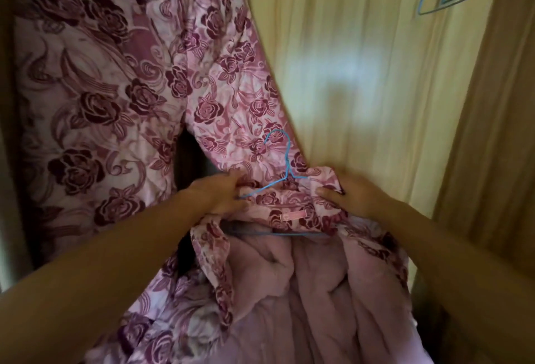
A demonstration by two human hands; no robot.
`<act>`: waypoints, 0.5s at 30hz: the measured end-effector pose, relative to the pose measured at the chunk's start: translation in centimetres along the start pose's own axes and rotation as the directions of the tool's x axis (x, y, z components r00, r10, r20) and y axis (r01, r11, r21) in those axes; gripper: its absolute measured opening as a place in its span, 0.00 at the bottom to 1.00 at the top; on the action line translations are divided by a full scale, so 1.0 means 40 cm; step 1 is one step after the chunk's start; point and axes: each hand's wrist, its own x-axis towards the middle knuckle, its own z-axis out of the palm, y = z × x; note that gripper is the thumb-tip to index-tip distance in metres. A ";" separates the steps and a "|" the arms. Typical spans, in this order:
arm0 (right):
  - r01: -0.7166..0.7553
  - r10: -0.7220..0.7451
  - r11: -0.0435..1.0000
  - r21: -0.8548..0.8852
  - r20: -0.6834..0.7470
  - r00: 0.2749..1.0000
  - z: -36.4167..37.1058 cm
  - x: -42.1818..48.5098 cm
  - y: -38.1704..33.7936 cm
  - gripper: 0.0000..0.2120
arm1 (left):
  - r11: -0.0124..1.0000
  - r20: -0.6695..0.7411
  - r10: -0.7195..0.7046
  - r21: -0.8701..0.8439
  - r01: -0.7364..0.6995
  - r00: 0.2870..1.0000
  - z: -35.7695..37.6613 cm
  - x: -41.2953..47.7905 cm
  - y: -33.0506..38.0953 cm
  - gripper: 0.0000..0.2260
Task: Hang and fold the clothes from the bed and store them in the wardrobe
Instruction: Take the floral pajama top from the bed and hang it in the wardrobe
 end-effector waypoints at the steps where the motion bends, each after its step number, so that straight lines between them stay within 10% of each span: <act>1: 0.006 -0.006 1.000 -0.015 -0.016 1.000 -0.001 0.001 -0.002 0.33 | 0.995 0.109 -0.088 0.052 0.082 0.990 -0.010 -0.003 -0.009 0.30; 6: 0.065 -0.068 0.996 -0.056 -0.057 0.996 -0.012 -0.004 -0.001 0.30 | 0.964 0.211 -0.244 0.156 0.214 0.946 -0.071 -0.025 -0.011 0.17; 15: 0.085 -0.124 0.990 -0.116 -0.386 0.914 -0.076 0.010 -0.030 0.24 | 0.899 -0.266 -0.279 -0.409 0.154 0.923 -0.193 0.027 0.150 0.12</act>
